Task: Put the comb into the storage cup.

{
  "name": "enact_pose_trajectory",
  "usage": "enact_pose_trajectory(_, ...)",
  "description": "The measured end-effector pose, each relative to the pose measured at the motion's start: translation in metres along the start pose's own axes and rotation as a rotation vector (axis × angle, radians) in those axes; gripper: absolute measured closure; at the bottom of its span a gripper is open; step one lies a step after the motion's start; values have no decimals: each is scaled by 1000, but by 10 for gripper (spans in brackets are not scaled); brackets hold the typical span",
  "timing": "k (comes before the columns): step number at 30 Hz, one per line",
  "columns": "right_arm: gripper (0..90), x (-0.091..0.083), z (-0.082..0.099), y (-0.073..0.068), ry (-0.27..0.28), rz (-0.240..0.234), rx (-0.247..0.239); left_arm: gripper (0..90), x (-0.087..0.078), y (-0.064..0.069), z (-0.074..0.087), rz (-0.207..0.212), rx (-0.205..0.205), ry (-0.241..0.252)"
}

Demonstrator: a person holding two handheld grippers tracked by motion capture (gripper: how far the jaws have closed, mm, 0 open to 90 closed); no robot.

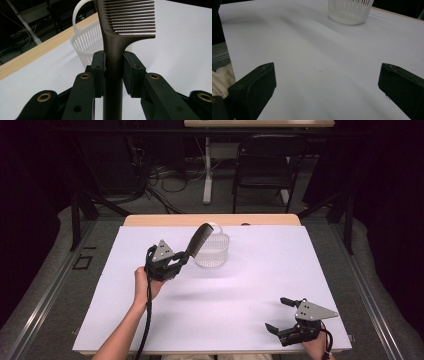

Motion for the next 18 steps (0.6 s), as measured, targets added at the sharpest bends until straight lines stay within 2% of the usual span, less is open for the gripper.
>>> enact_pose_trajectory(6, 13, 0, 0, 0, -2, -11, 11, 722, 6, 5, -3, 1, 8, -10)
enact_pose_trajectory(18, 12, -1, 0, 0, 2, 0, 13, 722, 7, 5, -11, -18, -2, 1)
Point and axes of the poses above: each handheld gripper's, and its own axes: x roughly forward along the jaws, z roughly out of its underside, y roughly to its right, the point moved 4 cm from there along x, roughly forward along the jaws, and after that the axes turned 14 degrees about -x, right-handed, at the moved point
